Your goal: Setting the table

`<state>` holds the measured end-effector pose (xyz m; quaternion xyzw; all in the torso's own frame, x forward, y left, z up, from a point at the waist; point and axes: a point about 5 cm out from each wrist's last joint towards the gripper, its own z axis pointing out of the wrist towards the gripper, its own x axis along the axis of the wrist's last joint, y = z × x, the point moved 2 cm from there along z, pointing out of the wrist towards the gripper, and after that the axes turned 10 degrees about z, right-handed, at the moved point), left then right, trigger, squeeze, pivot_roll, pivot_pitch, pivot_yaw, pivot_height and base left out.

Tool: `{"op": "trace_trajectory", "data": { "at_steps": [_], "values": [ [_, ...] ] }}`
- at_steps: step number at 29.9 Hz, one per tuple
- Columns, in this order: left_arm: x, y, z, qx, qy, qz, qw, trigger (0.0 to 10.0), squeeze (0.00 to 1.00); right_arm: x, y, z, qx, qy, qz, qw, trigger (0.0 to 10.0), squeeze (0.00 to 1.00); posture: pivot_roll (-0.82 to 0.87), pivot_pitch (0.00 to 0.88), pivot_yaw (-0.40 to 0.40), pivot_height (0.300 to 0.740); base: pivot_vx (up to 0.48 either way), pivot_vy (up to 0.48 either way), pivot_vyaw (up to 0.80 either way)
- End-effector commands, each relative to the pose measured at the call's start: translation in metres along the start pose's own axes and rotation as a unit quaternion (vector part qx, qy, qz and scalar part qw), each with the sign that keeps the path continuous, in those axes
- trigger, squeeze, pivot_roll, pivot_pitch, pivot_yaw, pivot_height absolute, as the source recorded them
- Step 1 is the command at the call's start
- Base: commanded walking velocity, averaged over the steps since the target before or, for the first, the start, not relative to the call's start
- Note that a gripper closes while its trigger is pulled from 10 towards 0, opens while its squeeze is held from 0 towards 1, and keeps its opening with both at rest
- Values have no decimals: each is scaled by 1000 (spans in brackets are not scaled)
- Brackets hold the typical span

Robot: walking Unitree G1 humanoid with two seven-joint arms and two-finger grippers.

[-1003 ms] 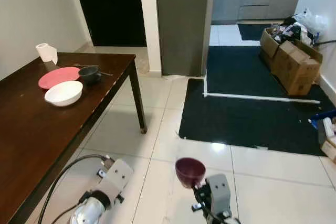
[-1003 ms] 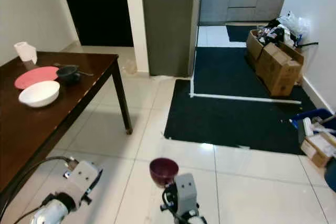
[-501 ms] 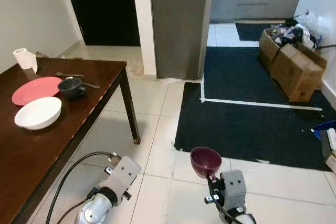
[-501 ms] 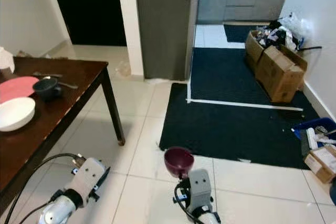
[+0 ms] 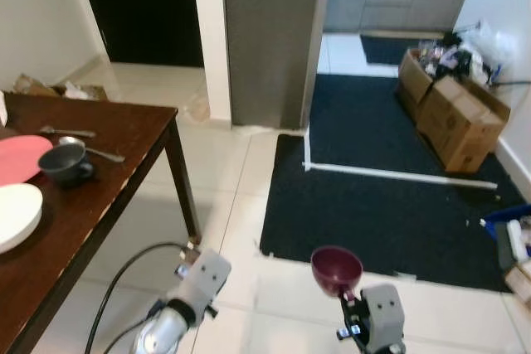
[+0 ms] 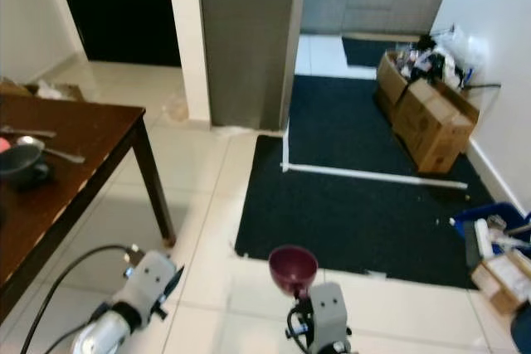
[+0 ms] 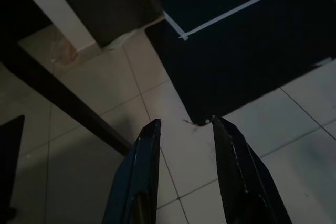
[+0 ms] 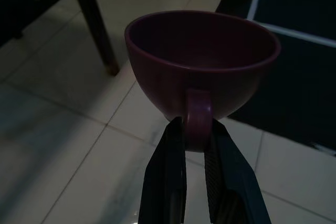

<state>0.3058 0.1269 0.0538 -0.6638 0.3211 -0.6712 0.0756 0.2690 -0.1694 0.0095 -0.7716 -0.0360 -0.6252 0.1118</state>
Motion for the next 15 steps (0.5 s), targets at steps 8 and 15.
{"op": "trace_trajectory", "data": {
  "at_steps": [8,15],
  "values": [
    [21,-4,0,31,41,-1,999,10000,0,9,-2,3,25,-6,-16,1000,10000,0,4,97,28,740,480,0,0],
    [34,-16,1,39,66,13,997,10000,0,36,-9,15,23,42,5,999,10000,0,27,90,49,740,480,0,0]
  ]
}}
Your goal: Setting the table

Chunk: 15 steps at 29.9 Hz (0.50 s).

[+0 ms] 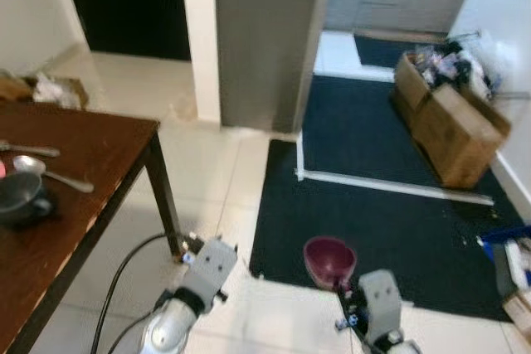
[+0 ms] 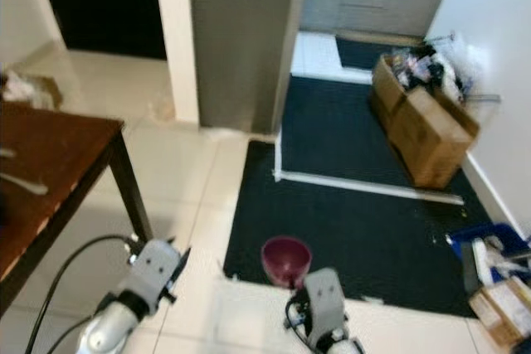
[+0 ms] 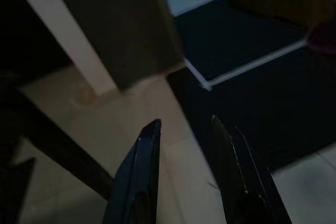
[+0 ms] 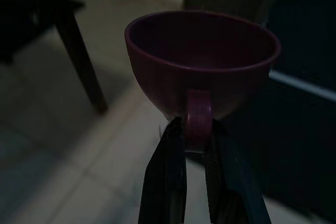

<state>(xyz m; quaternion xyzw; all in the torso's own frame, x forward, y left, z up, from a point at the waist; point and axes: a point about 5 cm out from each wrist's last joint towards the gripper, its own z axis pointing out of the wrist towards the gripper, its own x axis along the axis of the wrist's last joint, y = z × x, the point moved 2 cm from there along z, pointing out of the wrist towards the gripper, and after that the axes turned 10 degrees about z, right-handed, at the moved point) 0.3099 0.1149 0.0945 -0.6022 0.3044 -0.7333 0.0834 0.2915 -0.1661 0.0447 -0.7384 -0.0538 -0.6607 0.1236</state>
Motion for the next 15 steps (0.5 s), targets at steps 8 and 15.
{"op": "trace_trajectory", "data": {
  "at_steps": [8,15],
  "values": [
    [10,-24,-8,21,4,5,1000,10000,0,62,-24,13,31,104,46,993,10000,0,42,92,68,740,399,0,0],
    [22,-32,-15,22,13,-1,1000,10000,0,94,-46,17,69,142,67,985,10000,0,53,93,69,740,37,0,0]
  ]
}}
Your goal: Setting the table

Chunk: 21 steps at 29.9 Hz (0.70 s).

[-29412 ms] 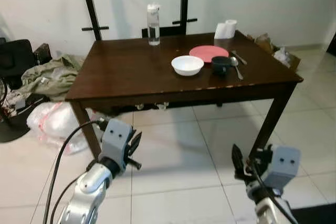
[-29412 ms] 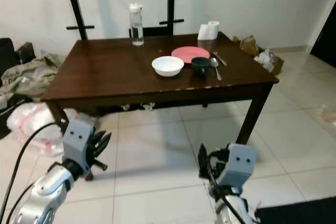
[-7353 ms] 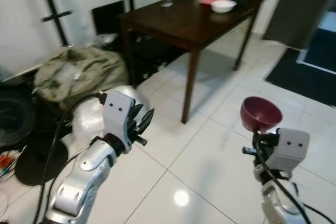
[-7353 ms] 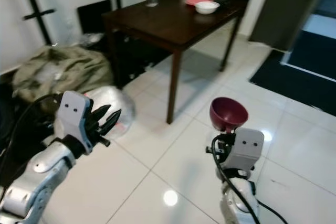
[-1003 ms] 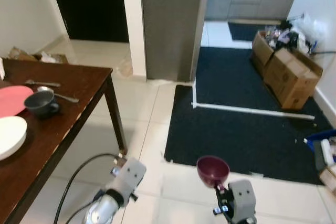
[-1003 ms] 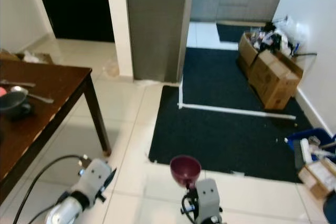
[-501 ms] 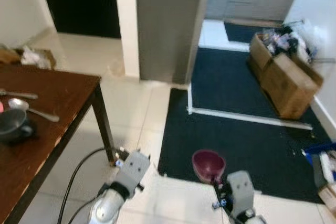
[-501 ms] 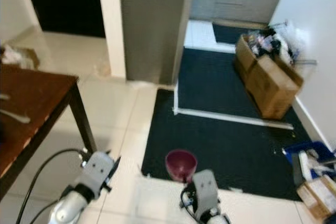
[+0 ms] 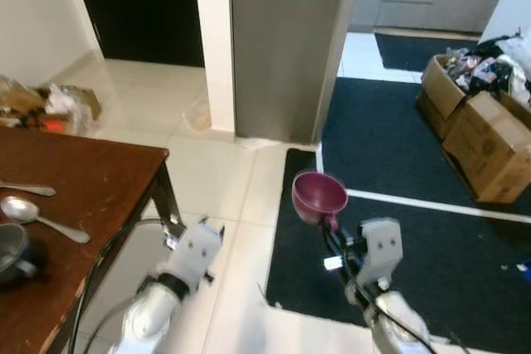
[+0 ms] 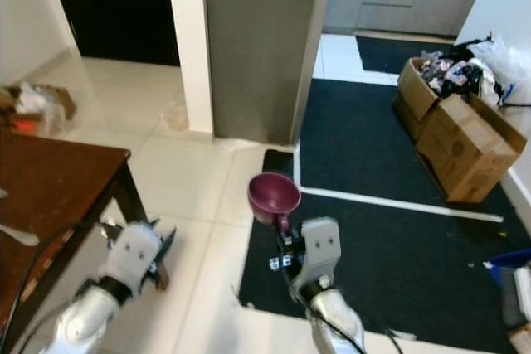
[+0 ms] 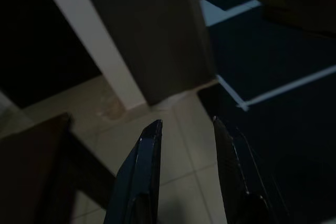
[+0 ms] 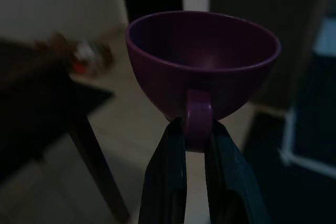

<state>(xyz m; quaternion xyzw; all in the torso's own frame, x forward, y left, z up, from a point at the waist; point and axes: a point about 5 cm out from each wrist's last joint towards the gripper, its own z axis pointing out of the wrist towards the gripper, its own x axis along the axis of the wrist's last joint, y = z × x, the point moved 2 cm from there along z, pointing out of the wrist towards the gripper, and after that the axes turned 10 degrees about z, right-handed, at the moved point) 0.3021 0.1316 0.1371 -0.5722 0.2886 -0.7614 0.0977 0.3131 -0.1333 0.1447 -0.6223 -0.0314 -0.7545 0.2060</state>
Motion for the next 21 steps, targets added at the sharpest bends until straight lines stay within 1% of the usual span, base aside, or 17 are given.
{"op": "trace_trajectory", "data": {
  "at_steps": [1,3,7,8,9,10,11,12,13,18,19,21],
  "values": [
    [-6,2,-7,-10,-20,-9,1000,10000,0,-4,-10,-2,14,-11,18,1000,10000,0,58,94,67,740,0,0,0],
    [-6,2,-8,-10,-20,-9,1000,10000,0,-4,-12,-2,18,-11,19,1000,10000,0,58,94,67,740,0,0,0],
    [-2,3,-10,-12,-23,-12,1000,10000,0,-5,-15,-3,23,-19,35,999,10000,0,66,94,64,740,0,0,0],
    [-1,4,-10,-12,-23,-14,1000,10000,0,-6,-16,-3,23,-20,47,998,10000,0,67,94,63,740,0,0,0],
    [1,4,-10,-13,-25,-18,999,10000,0,-4,-17,-4,21,-18,77,997,10000,0,70,94,62,740,0,0,0],
    [1,5,-11,-15,-26,-20,999,10000,0,-2,-18,-3,18,-15,94,995,10000,0,70,94,62,740,0,0,0],
    [1,5,-11,-15,-26,-20,999,10000,0,-2,-18,-3,18,-15,94,995,10000,0,70,94,62,740,0,0,0],
    [3,5,-11,-17,-29,-25,999,10000,0,2,-19,-2,18,-9,120,993,10000,0,71,93,62,740,0,0,0],
    [3,5,-11,-17,-29,-25,999,10000,0,2,-19,-2,18,-9,120,993,10000,0,71,93,62,740,0,0,0],
    [6,4,-10,-18,-45,-55,997,10000,0,11,-21,0,18,4,166,986,10000,0,74,92,65,740,0,0,0],
    [6,4,-10,-18,-45,-55,997,10000,0,11,-21,0,18,4,166,986,10000,0,74,92,65,740,0,0,0],
    [10,4,-8,-23,-49,-60,997,10000,0,12,-22,0,17,7,185,983,10000,0,77,90,68,740,0,0,0]
  ]
}}
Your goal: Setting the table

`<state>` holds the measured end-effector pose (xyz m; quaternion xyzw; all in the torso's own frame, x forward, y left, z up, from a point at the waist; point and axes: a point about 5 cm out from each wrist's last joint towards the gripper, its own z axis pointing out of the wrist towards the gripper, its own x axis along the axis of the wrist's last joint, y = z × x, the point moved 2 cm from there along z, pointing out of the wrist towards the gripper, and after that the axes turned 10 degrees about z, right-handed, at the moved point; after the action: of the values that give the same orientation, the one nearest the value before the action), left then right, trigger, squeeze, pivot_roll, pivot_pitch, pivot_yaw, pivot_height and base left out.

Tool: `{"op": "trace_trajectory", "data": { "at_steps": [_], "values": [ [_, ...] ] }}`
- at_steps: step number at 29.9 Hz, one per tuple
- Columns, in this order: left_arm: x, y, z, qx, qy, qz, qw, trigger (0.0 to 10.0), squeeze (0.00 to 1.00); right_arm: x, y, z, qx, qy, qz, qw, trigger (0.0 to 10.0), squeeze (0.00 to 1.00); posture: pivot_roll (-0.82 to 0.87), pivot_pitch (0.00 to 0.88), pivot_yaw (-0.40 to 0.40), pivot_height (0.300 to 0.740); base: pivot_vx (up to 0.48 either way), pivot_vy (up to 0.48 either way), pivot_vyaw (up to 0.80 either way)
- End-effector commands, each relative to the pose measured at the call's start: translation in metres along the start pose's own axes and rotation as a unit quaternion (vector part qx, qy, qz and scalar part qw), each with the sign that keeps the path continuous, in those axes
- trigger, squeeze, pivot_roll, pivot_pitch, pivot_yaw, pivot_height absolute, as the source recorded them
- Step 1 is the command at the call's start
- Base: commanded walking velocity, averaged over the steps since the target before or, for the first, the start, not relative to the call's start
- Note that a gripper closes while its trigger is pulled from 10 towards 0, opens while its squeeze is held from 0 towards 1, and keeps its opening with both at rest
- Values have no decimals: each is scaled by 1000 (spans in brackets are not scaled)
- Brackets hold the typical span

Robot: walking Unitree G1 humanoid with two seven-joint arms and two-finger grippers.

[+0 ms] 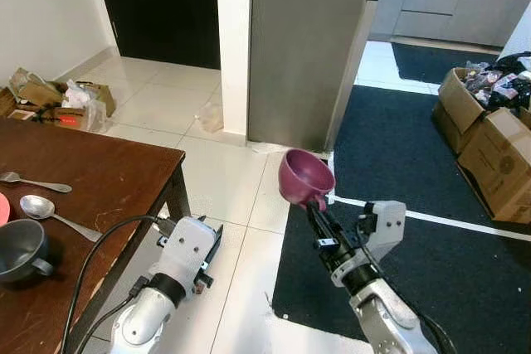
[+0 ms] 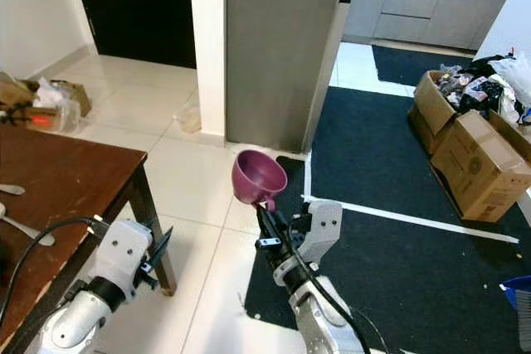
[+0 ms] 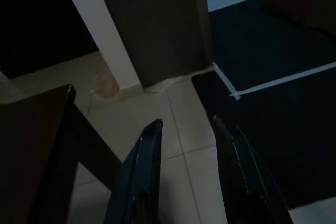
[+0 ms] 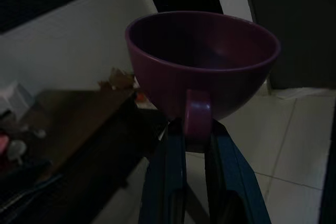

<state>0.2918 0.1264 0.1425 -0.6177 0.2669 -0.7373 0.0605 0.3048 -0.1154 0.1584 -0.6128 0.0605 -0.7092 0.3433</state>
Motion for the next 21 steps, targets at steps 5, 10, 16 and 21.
{"op": "trace_trajectory", "data": {
  "at_steps": [5,10,16,21],
  "values": [
    [2,0,-1,-15,-17,-8,1000,10000,0,0,-1,-1,-4,1,21,1000,10000,0,80,87,77,740,0,0,0],
    [-1,-4,-2,-9,-20,-6,1000,10000,0,-5,-3,-3,-7,-8,29,1000,10000,0,83,81,86,740,0,0,0],
    [-2,-2,-3,-17,-30,-18,999,10000,0,-12,-9,-5,-5,-19,39,999,10000,0,85,76,92,740,0,0,0],
    [-1,-1,-3,-20,-30,-27,999,10000,0,-12,-8,-5,-6,-20,39,999,10000,0,85,75,92,740,0,0,0]
  ]
}}
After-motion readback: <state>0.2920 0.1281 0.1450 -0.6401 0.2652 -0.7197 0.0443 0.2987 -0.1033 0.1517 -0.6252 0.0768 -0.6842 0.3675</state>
